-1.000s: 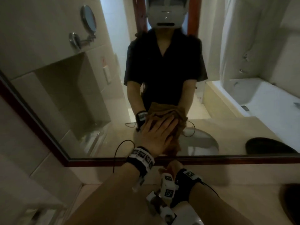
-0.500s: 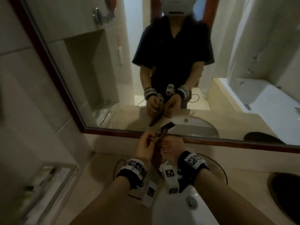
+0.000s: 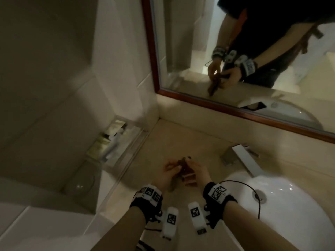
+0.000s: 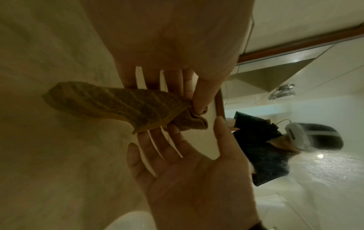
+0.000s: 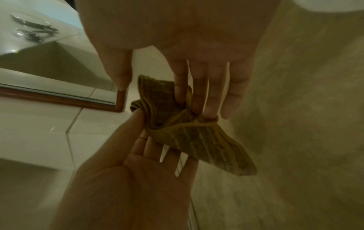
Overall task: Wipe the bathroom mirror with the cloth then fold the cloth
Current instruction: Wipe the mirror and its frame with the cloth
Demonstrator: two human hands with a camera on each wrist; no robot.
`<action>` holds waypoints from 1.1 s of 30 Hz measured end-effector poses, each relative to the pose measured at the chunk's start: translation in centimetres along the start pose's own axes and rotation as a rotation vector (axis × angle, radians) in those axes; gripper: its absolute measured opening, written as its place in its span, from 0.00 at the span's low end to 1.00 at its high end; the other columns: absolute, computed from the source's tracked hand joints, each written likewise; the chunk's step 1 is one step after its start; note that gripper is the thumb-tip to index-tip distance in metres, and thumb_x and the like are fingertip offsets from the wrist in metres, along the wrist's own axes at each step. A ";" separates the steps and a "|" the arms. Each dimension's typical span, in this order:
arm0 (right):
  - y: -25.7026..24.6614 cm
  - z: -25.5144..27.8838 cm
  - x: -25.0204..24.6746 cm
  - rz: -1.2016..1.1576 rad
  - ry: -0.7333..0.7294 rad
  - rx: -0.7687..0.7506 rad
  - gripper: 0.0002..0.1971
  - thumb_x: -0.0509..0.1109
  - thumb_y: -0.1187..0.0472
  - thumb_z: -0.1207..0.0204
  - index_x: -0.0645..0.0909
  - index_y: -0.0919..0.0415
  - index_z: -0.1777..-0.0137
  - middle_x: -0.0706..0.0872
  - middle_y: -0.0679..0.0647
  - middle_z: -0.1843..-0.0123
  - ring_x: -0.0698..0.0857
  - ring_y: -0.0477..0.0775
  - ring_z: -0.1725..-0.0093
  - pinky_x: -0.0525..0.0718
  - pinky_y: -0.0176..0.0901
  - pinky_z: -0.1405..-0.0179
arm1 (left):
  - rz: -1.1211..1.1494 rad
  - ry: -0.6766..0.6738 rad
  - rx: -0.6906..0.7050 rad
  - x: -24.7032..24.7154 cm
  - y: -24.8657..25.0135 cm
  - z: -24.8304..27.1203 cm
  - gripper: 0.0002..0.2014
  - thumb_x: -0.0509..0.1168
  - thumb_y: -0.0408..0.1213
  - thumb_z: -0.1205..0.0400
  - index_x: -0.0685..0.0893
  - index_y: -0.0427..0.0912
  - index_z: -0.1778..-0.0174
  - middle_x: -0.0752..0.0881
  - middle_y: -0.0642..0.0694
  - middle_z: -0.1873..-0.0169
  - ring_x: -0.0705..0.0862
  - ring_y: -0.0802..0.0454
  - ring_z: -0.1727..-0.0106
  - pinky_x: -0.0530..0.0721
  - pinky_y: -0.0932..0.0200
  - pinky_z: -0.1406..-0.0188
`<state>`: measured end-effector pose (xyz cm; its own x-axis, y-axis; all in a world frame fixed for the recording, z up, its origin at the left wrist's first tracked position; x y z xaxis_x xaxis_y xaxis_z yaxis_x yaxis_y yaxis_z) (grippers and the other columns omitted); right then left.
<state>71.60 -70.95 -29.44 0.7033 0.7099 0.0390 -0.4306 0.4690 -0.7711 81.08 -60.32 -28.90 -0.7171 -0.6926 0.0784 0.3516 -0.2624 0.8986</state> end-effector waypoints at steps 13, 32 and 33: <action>2.7 -1.2 -2.3 0.176 0.383 -0.141 0.09 0.65 0.63 0.27 0.82 0.59 0.68 0.81 0.58 0.68 0.82 0.61 0.64 0.84 0.59 0.60 | 0.318 0.258 -0.243 -8.5 -4.7 -0.2 0.09 0.57 0.32 0.14 0.79 0.39 0.40 0.83 0.41 0.49 0.83 0.47 0.53 0.82 0.48 0.47; 4.6 -3.1 -5.0 0.683 0.424 0.049 0.13 0.64 0.60 0.20 0.86 0.59 0.40 0.88 0.61 0.45 0.85 0.65 0.45 0.84 0.50 0.43 | -0.546 0.084 -0.184 -13.4 -7.4 -4.9 0.12 0.71 0.34 0.19 0.84 0.39 0.40 0.86 0.40 0.45 0.84 0.41 0.41 0.83 0.50 0.41; 4.6 -3.5 -5.0 0.644 0.431 0.074 0.13 0.64 0.60 0.21 0.86 0.59 0.40 0.88 0.61 0.47 0.87 0.64 0.49 0.86 0.50 0.45 | -0.586 0.072 -0.171 -13.5 -7.4 -5.4 0.11 0.71 0.35 0.19 0.85 0.39 0.42 0.87 0.40 0.45 0.84 0.40 0.42 0.83 0.47 0.40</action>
<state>68.09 -74.17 -35.45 0.4526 0.5945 -0.6646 -0.8551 0.0778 -0.5126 91.40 -52.70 -38.95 -0.7800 -0.4426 -0.4424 0.0069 -0.7130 0.7012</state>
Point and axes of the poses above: each hand's wrist, its own z-axis away from the middle knuckle, its own x-axis out of the palm, y = z × x, the point moved 2 cm from there along -z, towards the middle knuckle
